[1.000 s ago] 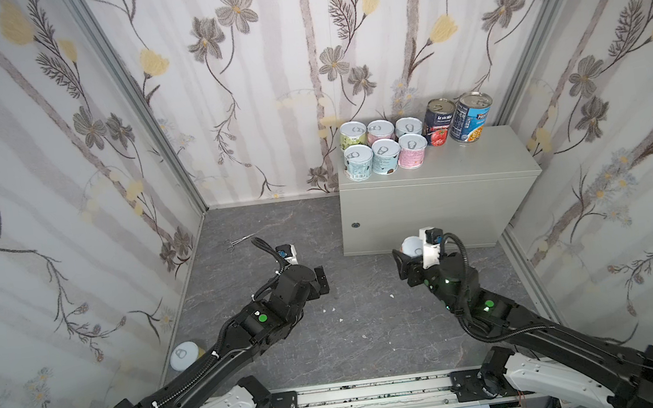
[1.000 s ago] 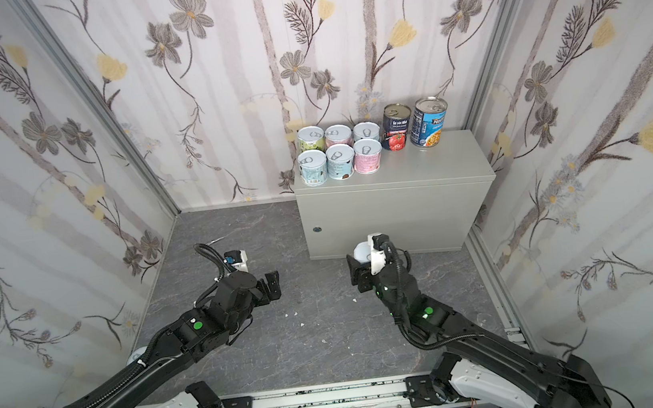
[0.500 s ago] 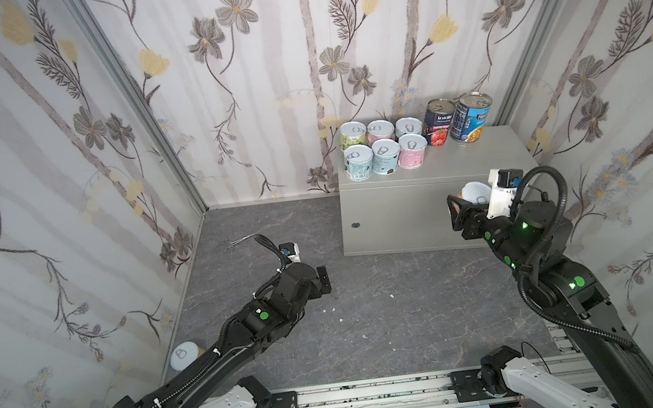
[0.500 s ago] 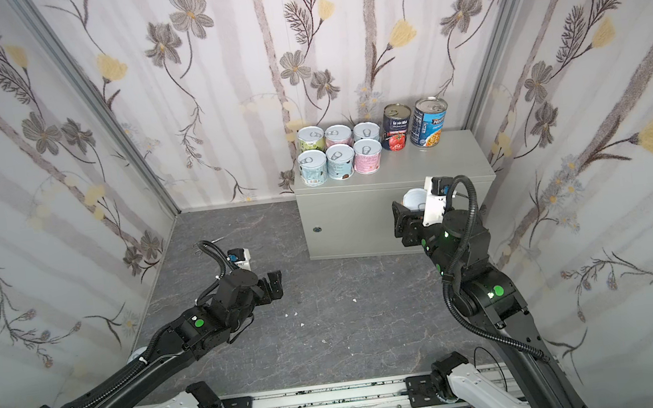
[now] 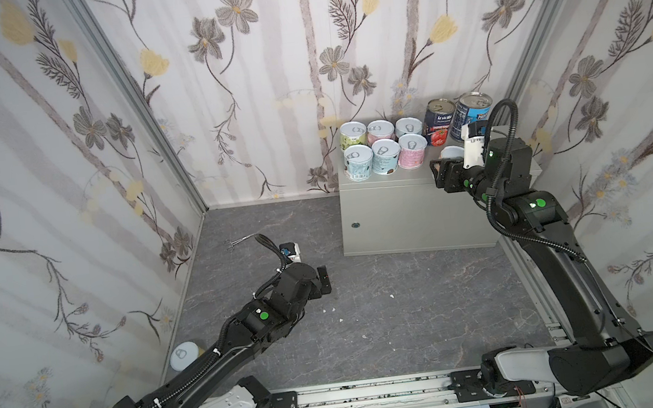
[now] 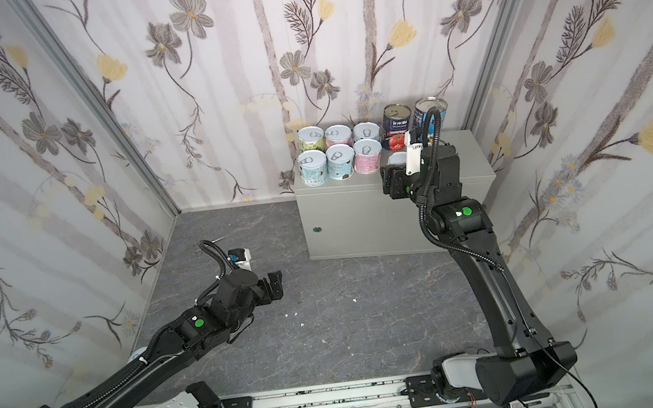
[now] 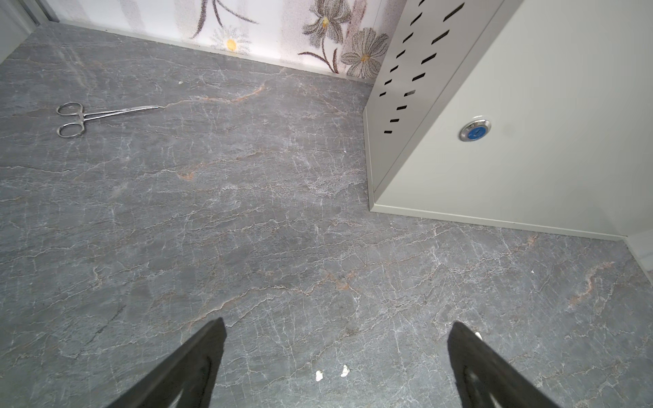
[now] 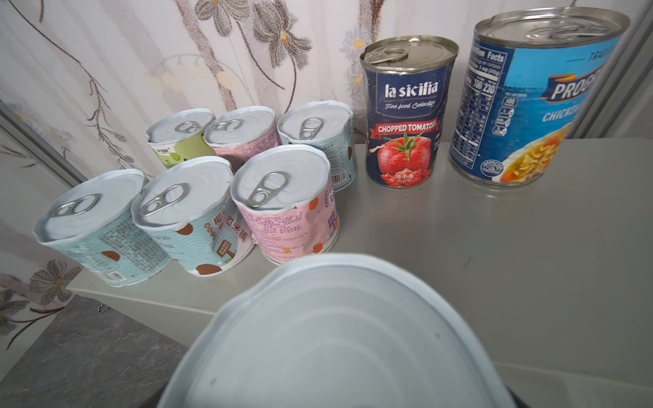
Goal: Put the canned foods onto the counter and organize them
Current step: 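Lift the orange can with the right gripper onto the cabinet top beside the pink can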
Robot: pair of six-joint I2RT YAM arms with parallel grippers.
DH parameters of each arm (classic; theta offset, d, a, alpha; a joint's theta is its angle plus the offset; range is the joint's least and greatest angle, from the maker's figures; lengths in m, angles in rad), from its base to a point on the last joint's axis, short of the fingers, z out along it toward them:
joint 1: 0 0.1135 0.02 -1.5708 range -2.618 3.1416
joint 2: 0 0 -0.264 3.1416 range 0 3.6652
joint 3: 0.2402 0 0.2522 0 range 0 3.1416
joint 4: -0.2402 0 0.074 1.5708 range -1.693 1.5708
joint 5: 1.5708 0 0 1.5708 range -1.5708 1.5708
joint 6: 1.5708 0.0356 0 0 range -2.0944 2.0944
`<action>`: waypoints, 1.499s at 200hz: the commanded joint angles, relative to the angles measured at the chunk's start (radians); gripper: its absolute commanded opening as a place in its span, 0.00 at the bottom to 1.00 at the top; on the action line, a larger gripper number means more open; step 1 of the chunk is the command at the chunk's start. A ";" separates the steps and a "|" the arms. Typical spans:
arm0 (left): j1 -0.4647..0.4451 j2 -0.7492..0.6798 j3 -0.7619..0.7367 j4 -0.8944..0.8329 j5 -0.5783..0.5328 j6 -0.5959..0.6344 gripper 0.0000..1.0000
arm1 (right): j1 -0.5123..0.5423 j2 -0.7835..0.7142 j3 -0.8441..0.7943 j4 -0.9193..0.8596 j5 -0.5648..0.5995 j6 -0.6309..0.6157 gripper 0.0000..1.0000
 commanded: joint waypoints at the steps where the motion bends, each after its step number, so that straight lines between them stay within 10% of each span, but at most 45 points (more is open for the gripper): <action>1: 0.000 0.005 0.008 0.010 -0.012 0.003 1.00 | -0.023 0.043 0.038 0.053 0.011 -0.022 0.65; 177: 0.035 0.033 0.021 0.011 -0.103 -0.031 1.00 | -0.072 0.294 0.190 0.063 0.063 -0.065 0.77; 229: 0.226 0.057 0.033 -0.021 -0.063 -0.152 1.00 | -0.074 0.286 0.190 0.071 0.070 -0.065 0.99; 300: 0.546 0.030 0.095 -0.087 0.129 -0.130 1.00 | -0.074 0.093 0.131 0.092 0.147 -0.038 1.00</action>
